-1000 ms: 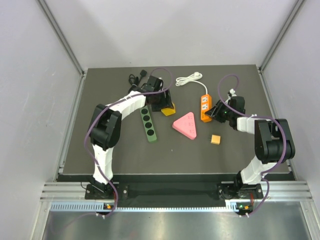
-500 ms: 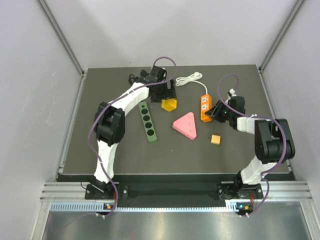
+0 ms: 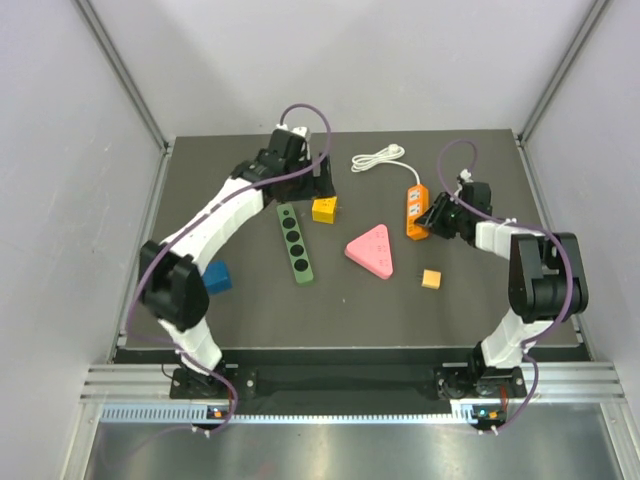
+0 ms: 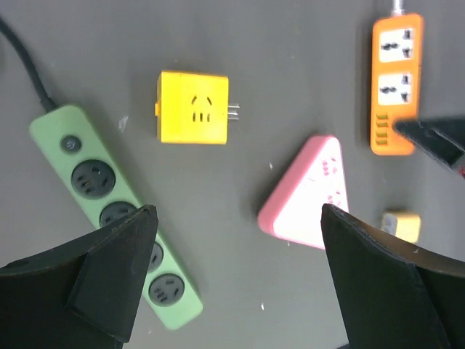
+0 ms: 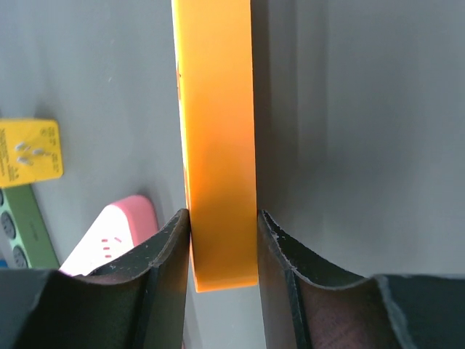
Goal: Pull the plug off the socket
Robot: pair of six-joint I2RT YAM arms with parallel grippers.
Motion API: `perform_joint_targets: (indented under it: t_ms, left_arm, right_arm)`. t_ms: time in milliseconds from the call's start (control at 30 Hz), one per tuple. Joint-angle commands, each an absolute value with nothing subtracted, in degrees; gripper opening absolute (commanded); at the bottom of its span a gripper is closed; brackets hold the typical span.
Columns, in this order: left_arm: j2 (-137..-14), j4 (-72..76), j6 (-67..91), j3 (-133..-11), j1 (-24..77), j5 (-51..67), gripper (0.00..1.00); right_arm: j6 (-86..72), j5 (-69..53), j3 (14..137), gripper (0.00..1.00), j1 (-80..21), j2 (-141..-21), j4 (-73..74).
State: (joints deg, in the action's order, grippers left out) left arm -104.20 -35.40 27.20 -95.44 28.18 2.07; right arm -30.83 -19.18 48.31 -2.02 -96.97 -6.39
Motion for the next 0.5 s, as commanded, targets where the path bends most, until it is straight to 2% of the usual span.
perform_joint_targets:
  t_ms: [0, 100, 300, 367, 467]
  left_arm:
    - [-94.5, -32.09, 25.31, -87.05, 27.95, 3.6, 0.98]
    - [-87.64, -29.45, 26.54, -79.4, 28.04, 7.46, 0.98]
    - [-74.9, -24.19, 32.51, -65.6, 28.04, 15.9, 0.98]
    - [-70.33, -23.56, 34.01, -62.68, 28.04, 16.96, 0.98]
    - [-65.05, -24.6, 34.19, -58.37, 28.12, 15.65, 0.98]
  right_arm:
    - [-29.09, -14.15, 52.46, 0.03, -0.44, -98.61, -1.32]
    - [-28.83, -14.32, 57.29, 0.06, -0.44, -101.24, 1.22]
    - [-23.12, -25.48, 79.68, 0.11, 3.51, -114.95, 12.82]
    - [-22.5, -28.99, 82.86, 0.12, 4.65, -118.38, 15.37]
    - [-20.75, -30.94, 86.39, 0.24, 5.27, -120.23, 18.62]
